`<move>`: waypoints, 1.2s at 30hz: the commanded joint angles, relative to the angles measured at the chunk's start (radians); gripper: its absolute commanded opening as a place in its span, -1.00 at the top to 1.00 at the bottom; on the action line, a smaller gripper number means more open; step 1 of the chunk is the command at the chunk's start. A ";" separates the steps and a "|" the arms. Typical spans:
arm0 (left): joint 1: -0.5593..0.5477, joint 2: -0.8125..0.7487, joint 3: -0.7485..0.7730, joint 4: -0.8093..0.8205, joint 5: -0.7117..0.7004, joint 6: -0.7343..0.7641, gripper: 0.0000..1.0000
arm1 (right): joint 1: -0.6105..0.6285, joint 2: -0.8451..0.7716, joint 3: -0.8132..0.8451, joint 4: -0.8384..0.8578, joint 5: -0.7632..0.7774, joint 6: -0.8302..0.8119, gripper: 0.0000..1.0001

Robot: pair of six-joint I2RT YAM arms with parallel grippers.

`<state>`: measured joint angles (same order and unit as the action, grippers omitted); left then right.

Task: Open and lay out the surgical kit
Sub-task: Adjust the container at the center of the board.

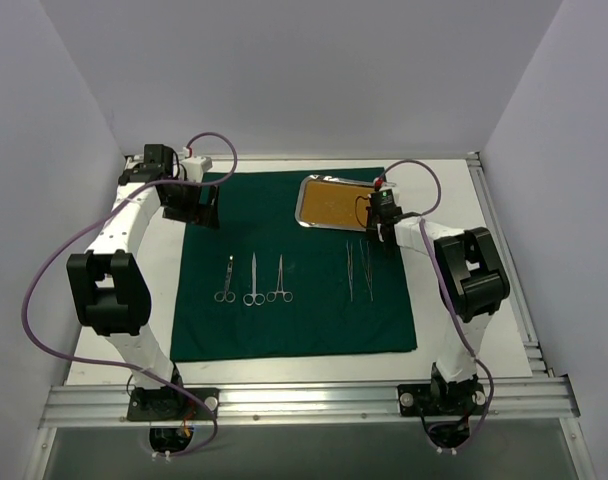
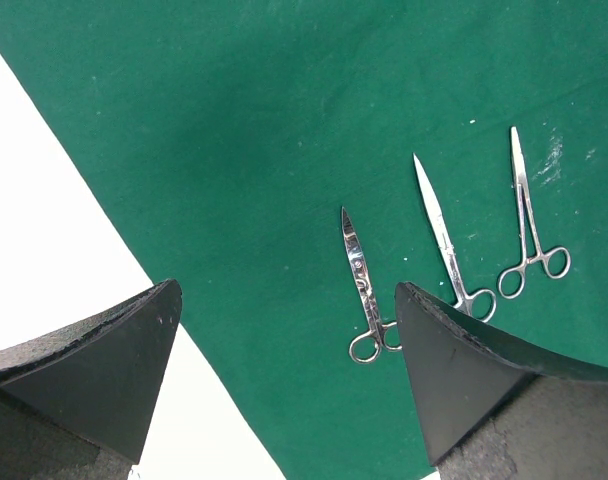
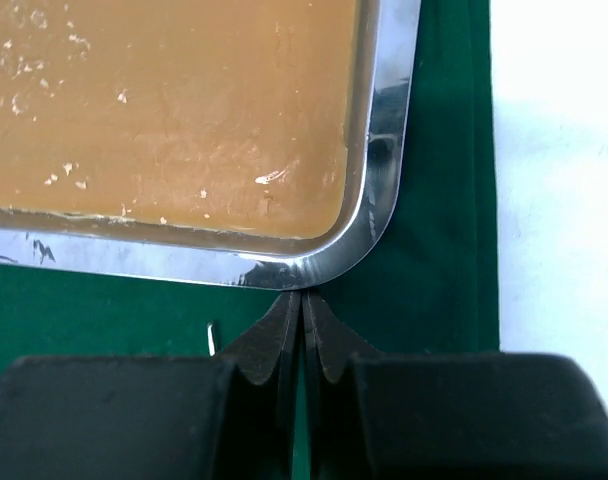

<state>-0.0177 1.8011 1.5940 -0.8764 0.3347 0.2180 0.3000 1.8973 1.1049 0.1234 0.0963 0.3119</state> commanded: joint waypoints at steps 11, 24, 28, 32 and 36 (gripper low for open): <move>0.007 -0.043 0.014 0.008 -0.005 0.007 -0.95 | -0.042 0.078 0.121 0.016 -0.004 -0.022 1.00; 0.010 -0.057 0.003 0.008 -0.020 0.012 -0.95 | -0.053 -0.004 0.095 -0.005 -0.014 -0.022 1.00; 0.013 -0.074 -0.014 0.011 -0.031 0.015 -0.95 | -0.056 -0.157 0.000 -0.019 0.005 -0.013 1.00; 0.013 -0.085 -0.023 0.014 -0.031 0.014 -0.95 | -0.056 -0.263 -0.059 -0.053 0.014 0.000 0.99; 0.012 -0.115 -0.038 0.013 -0.039 0.012 -0.95 | -0.074 -0.375 -0.091 -0.099 0.068 -0.010 0.91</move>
<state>-0.0109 1.7504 1.5620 -0.8761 0.3019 0.2214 0.2504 1.6043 1.0443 0.0818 0.0982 0.3061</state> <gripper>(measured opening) 0.975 0.031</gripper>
